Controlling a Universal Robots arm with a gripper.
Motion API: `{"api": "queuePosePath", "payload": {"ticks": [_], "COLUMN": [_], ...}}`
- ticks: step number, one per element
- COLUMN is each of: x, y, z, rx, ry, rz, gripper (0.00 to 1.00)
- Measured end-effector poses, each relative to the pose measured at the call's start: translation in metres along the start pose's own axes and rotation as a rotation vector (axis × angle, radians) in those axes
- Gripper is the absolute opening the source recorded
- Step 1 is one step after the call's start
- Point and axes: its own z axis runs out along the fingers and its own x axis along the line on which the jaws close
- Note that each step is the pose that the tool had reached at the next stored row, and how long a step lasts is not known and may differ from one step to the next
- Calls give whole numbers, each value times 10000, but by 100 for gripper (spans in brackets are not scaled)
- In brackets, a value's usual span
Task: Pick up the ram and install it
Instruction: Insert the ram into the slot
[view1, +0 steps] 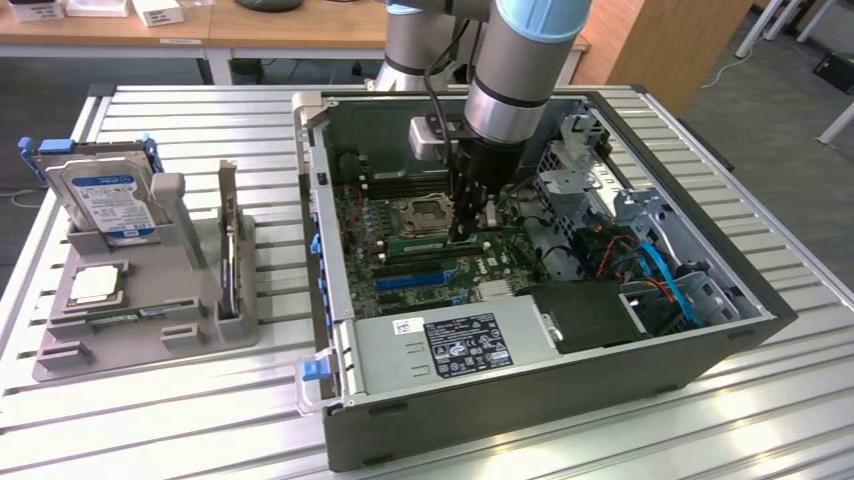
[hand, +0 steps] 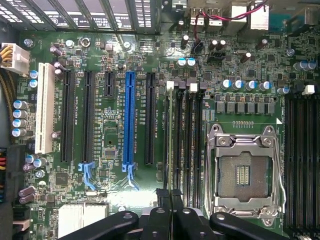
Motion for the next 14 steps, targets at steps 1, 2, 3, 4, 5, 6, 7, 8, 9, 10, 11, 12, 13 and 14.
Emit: {"api": "queuePosePath", "payload": {"ticks": [1, 2, 3, 4, 5, 6, 7, 8, 9, 10, 11, 12, 13, 14], "x": [0, 0, 0, 0, -1, -1, 0, 0, 0, 0, 0, 0, 0, 0], "y": [0, 0, 0, 0, -1, -1, -1, -1, -1, 0, 0, -1, -1, -1], "z": [0, 0, 0, 1, 4, 9, 9, 9, 9, 9, 9, 10, 13, 17], "rx": [0, 0, 0, -1, 0, 1, 0, 0, 0, 0, 0, 0, 0, 2], "ry": [0, 1, 0, 2, 1, 0, 1, 2, 2, 1, 2, 1, 0, -2], "rz": [0, -1, 0, 0, 0, 0, -1, -1, 0, 0, 0, -1, 0, -1], "gripper": [12, 12, 12, 12, 12, 12, 12, 12, 12, 12, 12, 12, 12, 12]}}
